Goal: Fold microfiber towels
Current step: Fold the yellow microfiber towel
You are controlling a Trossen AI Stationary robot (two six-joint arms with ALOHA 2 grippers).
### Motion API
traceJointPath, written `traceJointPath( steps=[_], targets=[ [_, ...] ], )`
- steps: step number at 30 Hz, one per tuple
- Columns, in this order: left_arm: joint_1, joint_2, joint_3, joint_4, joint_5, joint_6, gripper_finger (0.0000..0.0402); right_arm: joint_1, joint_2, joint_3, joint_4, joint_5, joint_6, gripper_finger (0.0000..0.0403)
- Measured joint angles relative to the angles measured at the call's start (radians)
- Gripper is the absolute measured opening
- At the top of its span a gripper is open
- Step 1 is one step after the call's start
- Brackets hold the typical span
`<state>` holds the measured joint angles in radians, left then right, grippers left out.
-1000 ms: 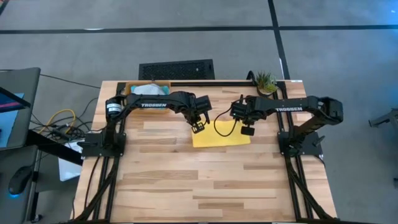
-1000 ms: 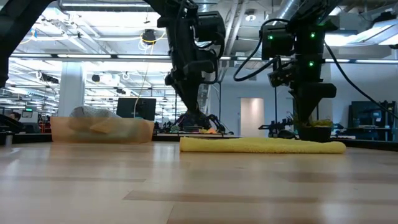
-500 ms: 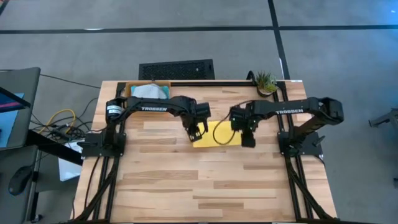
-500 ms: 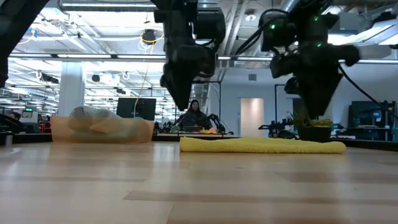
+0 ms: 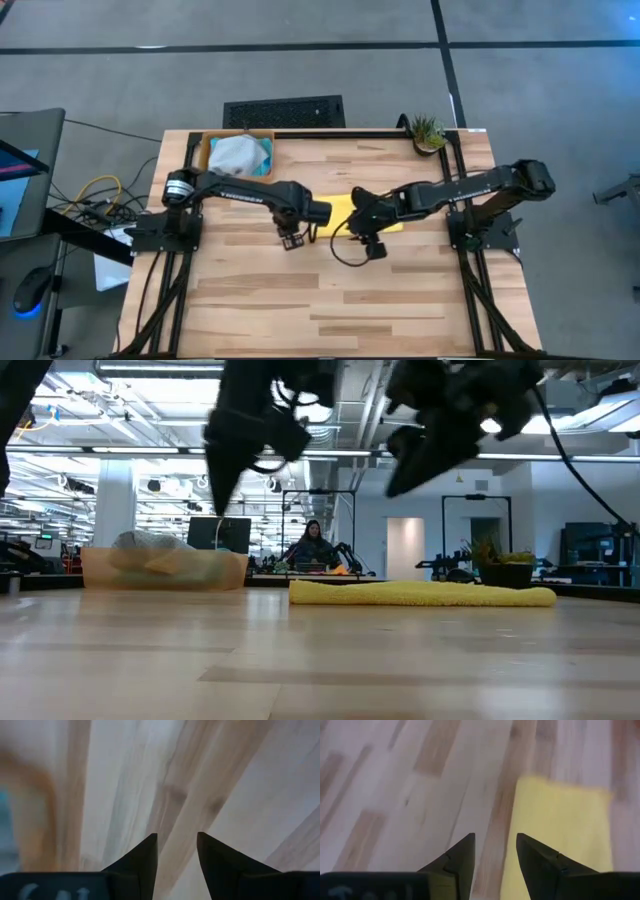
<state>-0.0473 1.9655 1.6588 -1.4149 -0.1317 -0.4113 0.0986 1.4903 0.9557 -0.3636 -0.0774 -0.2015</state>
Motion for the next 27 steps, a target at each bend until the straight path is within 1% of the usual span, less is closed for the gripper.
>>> traceJointPath(
  steps=[1, 3, 5, 7, 10, 14, 16, 18, 19, 21, 23, 25, 27],
  targets=[
    [-0.011, -0.006, 0.0, -0.033, -0.009, -0.025, 0.013, 0.0, 0.017, 0.002, 0.039, 0.001, -0.013, 0.0167],
    [-0.031, -0.029, 0.0, -0.092, -0.019, -0.074, 0.013, 0.0, 0.044, -0.001, 0.061, 0.001, -0.048, 0.0168],
    [-0.05, -0.059, 0.0, -0.135, -0.023, -0.118, 0.013, -0.001, 0.096, 0.004, 0.148, 0.001, -0.069, 0.0168],
    [-0.063, -0.087, 0.0, -0.15, -0.021, -0.161, 0.013, -0.001, 0.145, -0.001, 0.161, 0.007, -0.084, 0.0168],
    [-0.078, -0.135, 0.002, -0.16, -0.017, -0.221, 0.013, -0.005, 0.223, -0.001, 0.243, 0.04, -0.096, 0.0168],
    [-0.087, -0.184, 0.002, -0.159, -0.006, -0.288, 0.013, -0.018, 0.308, 0.028, 0.309, 0.079, -0.095, 0.0168],
    [-0.092, -0.207, 0.002, -0.156, -0.006, -0.309, 0.013, -0.018, 0.337, 0.047, 0.289, 0.116, -0.098, 0.0168],
    [-0.096, -0.224, 0.002, -0.157, -0.013, -0.322, 0.013, -0.023, 0.377, 0.082, 0.322, 0.148, -0.117, 0.0168],
    [-0.097, -0.229, 0.002, -0.155, -0.012, -0.329, 0.013, -0.024, 0.388, 0.085, 0.302, 0.152, -0.13, 0.0168],
    [-0.097, -0.24, 0.001, -0.155, -0.019, -0.334, 0.013, -0.025, 0.433, 0.116, 0.326, 0.154, -0.153, 0.0168],
    [-0.097, -0.25, 0.001, -0.156, -0.019, -0.334, 0.013, -0.025, 0.46, 0.131, 0.314, 0.156, -0.183, 0.0168],
    [-0.097, -0.257, -0.002, -0.148, -0.027, -0.334, 0.013, -0.025, 0.468, 0.142, 0.316, 0.155, -0.199, 0.0168],
    [-0.097, -0.264, -0.002, -0.148, -0.033, -0.334, 0.013, -0.029, 0.492, 0.152, 0.361, 0.155, -0.208, 0.0168]
  ],
)
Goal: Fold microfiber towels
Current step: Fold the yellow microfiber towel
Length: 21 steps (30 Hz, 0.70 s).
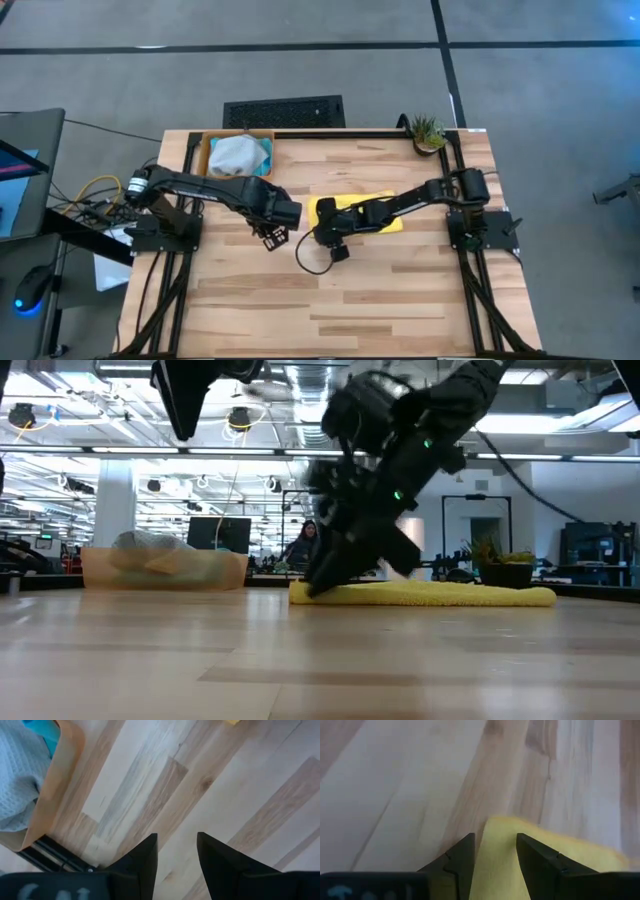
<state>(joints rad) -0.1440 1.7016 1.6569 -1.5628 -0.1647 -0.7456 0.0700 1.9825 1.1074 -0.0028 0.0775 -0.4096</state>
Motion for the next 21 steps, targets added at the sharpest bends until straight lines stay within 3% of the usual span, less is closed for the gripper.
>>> traceJointPath(
  steps=[12, 16, 21],
  targets=[
    [0.0, -0.011, -0.002, 0.005, -0.005, 0.0, 0.013, -0.001, 0.028, -0.002, -0.012, 0.069, -0.001, 0.0156],
    [0.0, -0.011, -0.002, 0.005, -0.005, 0.0, 0.013, 0.0, 0.028, -0.002, -0.017, 0.07, 0.0, 0.0116],
    [0.0, -0.011, -0.002, 0.005, -0.005, 0.0, 0.013, 0.0, 0.03, -0.003, -0.022, 0.067, 0.029, 0.0037]
  ],
)
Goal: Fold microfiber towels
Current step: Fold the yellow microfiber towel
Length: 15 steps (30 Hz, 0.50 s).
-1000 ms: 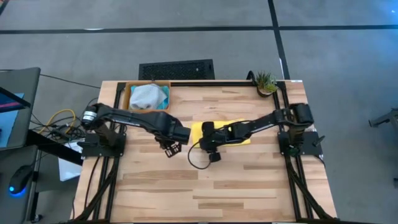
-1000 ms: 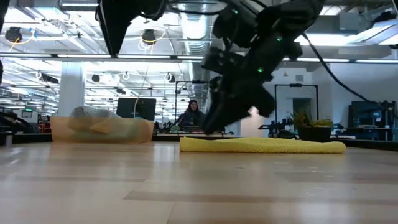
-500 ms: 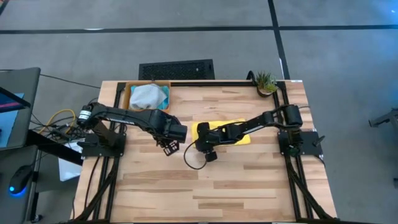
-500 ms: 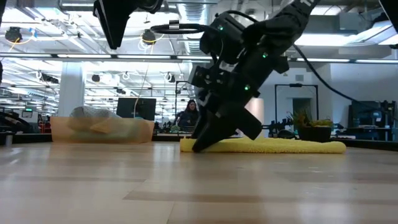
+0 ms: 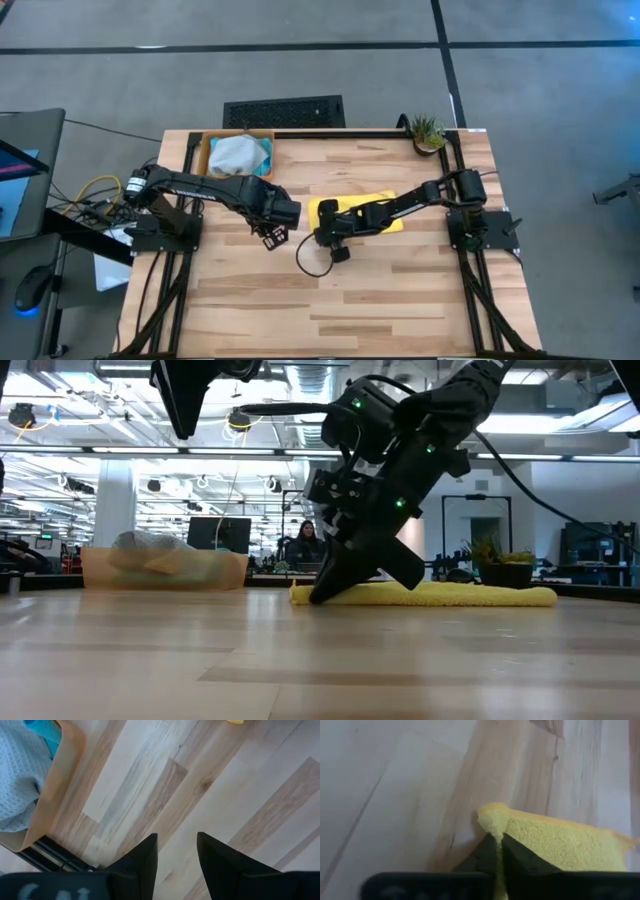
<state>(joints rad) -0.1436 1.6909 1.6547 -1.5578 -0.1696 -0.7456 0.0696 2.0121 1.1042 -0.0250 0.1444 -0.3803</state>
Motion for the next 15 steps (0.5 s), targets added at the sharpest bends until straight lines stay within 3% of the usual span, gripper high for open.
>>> traceJointPath(
  steps=[3, 15],
  targets=[
    [0.0, 0.0, 0.0, 0.0, 0.0, 0.0, 0.013, -0.001, 0.0, 0.0, -0.001, 0.015, 0.038, 0.0011],
    [0.0, 0.0, 0.0, 0.0, 0.001, 0.0, 0.013, 0.0, -0.138, -0.005, -0.072, 0.041, 0.296, 0.0009]
  ],
)
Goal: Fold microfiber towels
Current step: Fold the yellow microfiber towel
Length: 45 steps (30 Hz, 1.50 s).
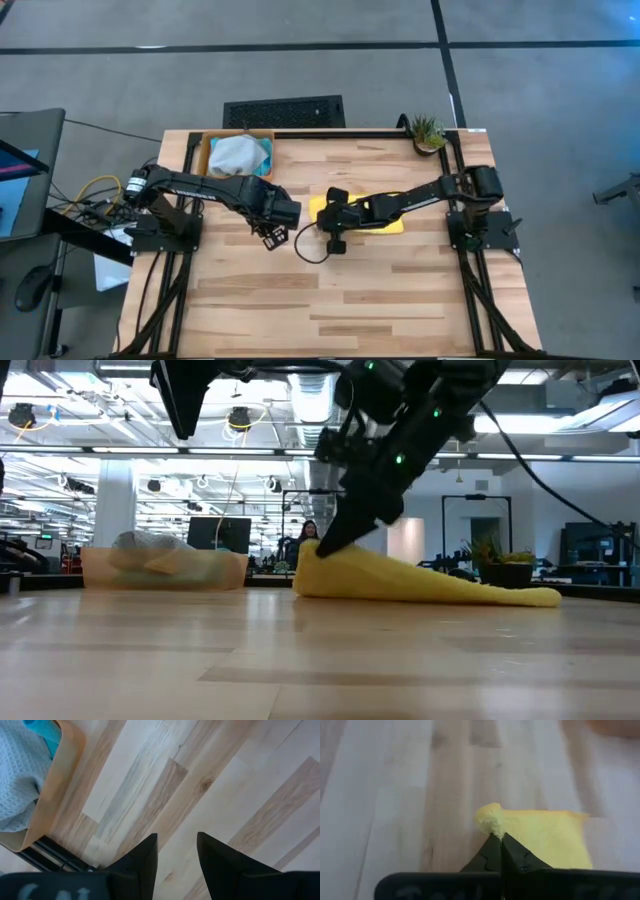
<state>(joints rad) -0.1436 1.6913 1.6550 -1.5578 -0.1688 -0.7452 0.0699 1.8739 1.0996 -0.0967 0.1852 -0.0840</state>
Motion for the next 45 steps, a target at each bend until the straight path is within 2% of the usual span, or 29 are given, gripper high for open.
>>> traceJointPath(
  steps=[5, 14, 27, 40, 45],
  targets=[
    [0.0, 0.0, 0.0, 0.002, -0.004, 0.022, 0.013, 0.014, -0.065, 0.001, -0.088, 0.111, 0.131, 0.0006],
    [0.0, 0.0, 0.0, 0.004, -0.014, 0.026, 0.013, 0.05, -0.118, 0.001, -0.318, 0.214, 0.427, 0.0004],
    [0.0, 0.0, 0.0, 0.005, -0.022, 0.027, 0.013, 0.127, -0.223, 0.001, -0.624, 0.395, 0.687, 0.0007],
    [0.0, 0.001, 0.0, 0.006, -0.023, 0.044, 0.013, 0.117, -0.325, -0.047, -0.978, 0.423, 0.946, 0.0007],
    [0.0, 0.001, 0.0, 0.01, -0.023, 0.053, 0.013, 0.102, -0.322, -0.047, -1.122, 0.417, 0.967, 0.0005]
  ],
)
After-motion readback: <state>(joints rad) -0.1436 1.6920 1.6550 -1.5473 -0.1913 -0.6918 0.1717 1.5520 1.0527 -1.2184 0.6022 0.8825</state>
